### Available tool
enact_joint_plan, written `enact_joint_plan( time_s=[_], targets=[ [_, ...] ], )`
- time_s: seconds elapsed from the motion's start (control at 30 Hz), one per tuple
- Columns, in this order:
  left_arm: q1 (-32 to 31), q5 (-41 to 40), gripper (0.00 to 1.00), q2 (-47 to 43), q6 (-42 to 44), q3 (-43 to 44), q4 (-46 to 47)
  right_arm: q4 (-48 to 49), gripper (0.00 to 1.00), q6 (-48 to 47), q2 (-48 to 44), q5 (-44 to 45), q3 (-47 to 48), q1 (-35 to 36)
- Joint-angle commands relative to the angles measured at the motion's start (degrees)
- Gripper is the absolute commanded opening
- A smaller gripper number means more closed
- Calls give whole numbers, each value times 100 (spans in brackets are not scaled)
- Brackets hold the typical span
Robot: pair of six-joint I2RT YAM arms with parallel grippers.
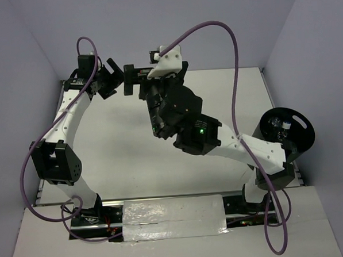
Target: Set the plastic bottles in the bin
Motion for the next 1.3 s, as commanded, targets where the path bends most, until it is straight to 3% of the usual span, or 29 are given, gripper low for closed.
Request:
enact_joint_plan(
  time_s=[0.0,0.17,0.37,0.57,0.83,1.27],
  targets=[
    [52,118,99,-196,189,140,-32,-2085,100,2446,-640,-1194,-414,-225],
    [114,153,99,40,84,210,-121,-3543,100,4140,-1265,-2975,-1255,-1095],
    [114,354,99,656,-214,491,-51,-4599,100,5172,-1881,-4156,-2453,-2510],
    [114,812,99,1499,-1066,789,791,-5312,100,5480,-1969,-4122,-2954,-3038],
    [44,409,99,2791,-2613,1510,1654,-5180,100,5576,-2496,-3832,-4000,-3056],
    [-185,-488,99,5349,-4152,4048,2515,-5277,100,5902,-3507,-3217,-4792,-3083]
  ],
)
